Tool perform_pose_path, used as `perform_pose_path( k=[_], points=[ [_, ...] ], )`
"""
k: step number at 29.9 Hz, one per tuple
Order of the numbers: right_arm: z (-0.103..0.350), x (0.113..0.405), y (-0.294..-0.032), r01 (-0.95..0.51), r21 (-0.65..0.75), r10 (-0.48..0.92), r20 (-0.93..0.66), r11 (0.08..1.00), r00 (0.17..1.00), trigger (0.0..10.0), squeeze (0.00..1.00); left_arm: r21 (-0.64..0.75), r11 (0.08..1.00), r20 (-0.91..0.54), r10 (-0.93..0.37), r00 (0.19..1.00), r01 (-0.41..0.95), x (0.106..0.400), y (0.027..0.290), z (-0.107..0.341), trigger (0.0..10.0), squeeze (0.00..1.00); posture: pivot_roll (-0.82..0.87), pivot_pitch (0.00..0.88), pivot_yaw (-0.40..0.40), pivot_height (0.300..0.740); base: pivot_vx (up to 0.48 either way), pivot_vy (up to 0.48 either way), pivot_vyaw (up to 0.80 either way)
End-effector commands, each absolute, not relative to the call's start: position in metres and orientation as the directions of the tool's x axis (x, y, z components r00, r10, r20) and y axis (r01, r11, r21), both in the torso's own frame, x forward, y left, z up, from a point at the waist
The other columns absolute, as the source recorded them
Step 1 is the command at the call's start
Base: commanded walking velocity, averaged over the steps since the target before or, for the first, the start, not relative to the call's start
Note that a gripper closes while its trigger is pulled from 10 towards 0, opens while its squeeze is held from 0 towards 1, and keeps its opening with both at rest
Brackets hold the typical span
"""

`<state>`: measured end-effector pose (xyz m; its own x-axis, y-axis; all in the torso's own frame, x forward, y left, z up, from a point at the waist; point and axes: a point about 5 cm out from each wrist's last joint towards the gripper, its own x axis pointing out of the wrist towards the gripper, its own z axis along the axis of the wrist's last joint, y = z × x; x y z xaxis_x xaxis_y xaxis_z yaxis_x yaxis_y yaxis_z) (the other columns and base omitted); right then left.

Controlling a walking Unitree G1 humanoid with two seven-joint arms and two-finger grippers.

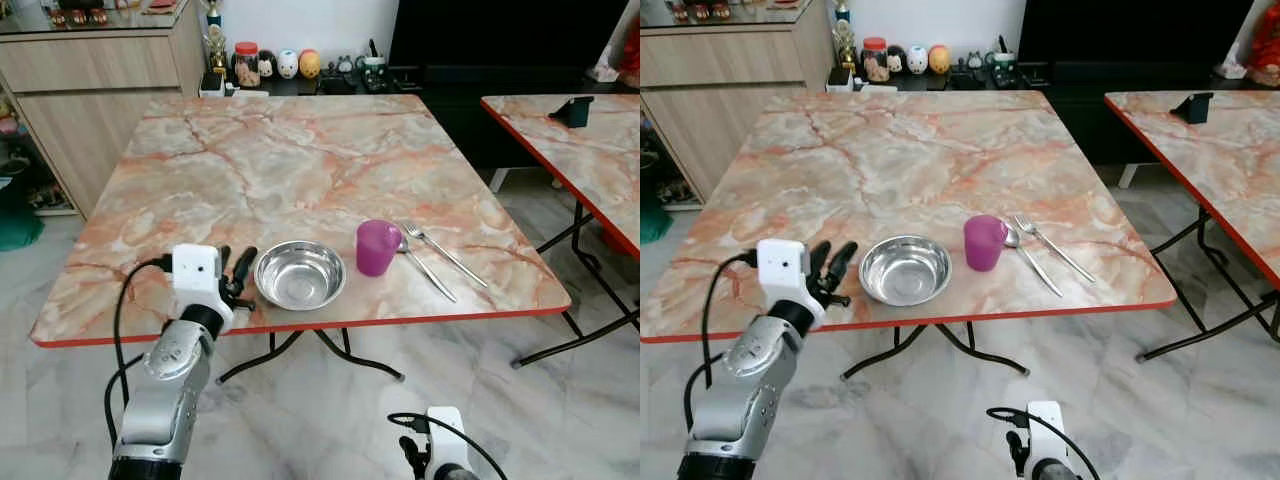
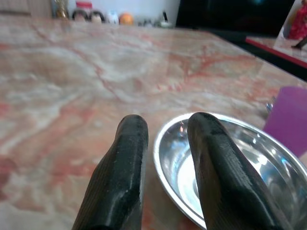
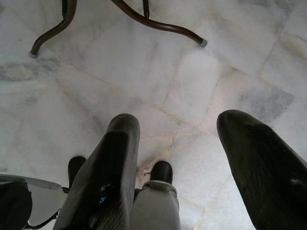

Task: Setting the table

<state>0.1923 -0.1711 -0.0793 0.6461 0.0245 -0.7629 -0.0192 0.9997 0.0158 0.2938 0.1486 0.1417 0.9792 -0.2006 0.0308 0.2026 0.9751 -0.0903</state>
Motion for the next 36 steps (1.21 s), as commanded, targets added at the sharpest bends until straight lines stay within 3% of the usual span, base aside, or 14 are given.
perform_pose_path(
  k=[1,2,7,19,20,36],
  points=[
    [-0.079,0.193,-0.173,-0.016,0.012,0.02,-0.765,1.0,0.644,10.0,0.0,-0.109,0.972,0.033,-0.206,0.978,0.208,0.295,0.145,0.148,10.0,0.0,0.01,0.0,-0.046,0.719,0.0,0.0,0.0],
    [-0.079,0.193,-0.173,-0.015,0.012,0.019,-0.765,1.0,0.643,10.0,0.0,-0.139,0.968,0.015,-0.209,0.978,0.209,0.299,0.141,0.149,10.0,1.0,0.01,0.0,-0.047,0.719,0.0,0.0,0.0],
    [-0.079,0.193,-0.173,-0.014,0.011,0.018,-0.766,1.0,0.643,10.0,0.0,-0.188,0.965,-0.045,-0.194,0.98,0.182,0.305,0.138,0.149,10.0,1.0,0.01,0.0,-0.046,0.719,0.0,0.0,0.0],
    [-0.079,0.193,-0.172,-0.017,0.012,0.02,-0.768,1.0,0.64,10.0,0.0,-0.16,0.985,-0.206,-0.097,0.974,0.064,0.32,0.143,0.142,10.0,1.0,0.01,0.0,-0.046,0.719,0.0,0.0,0.0],
    [-0.079,0.193,-0.172,-0.017,0.012,0.02,-0.768,1.0,0.64,10.0,0.0,-0.154,0.987,-0.232,-0.078,0.97,0.043,0.321,0.143,0.139,10.0,0.0,0.01,0.0,-0.045,0.719,0.0,0.0,0.0],
    [-0.079,0.193,-0.172,-0.011,0.014,0.018,-0.768,1.0,0.64,10.0,0.0,-0.192,0.98,-0.289,-0.106,0.952,0.051,0.332,0.131,0.134,10.0,0.0,0.01,0.0,-0.045,0.719,0.0,0.0,0.0]
  ],
)
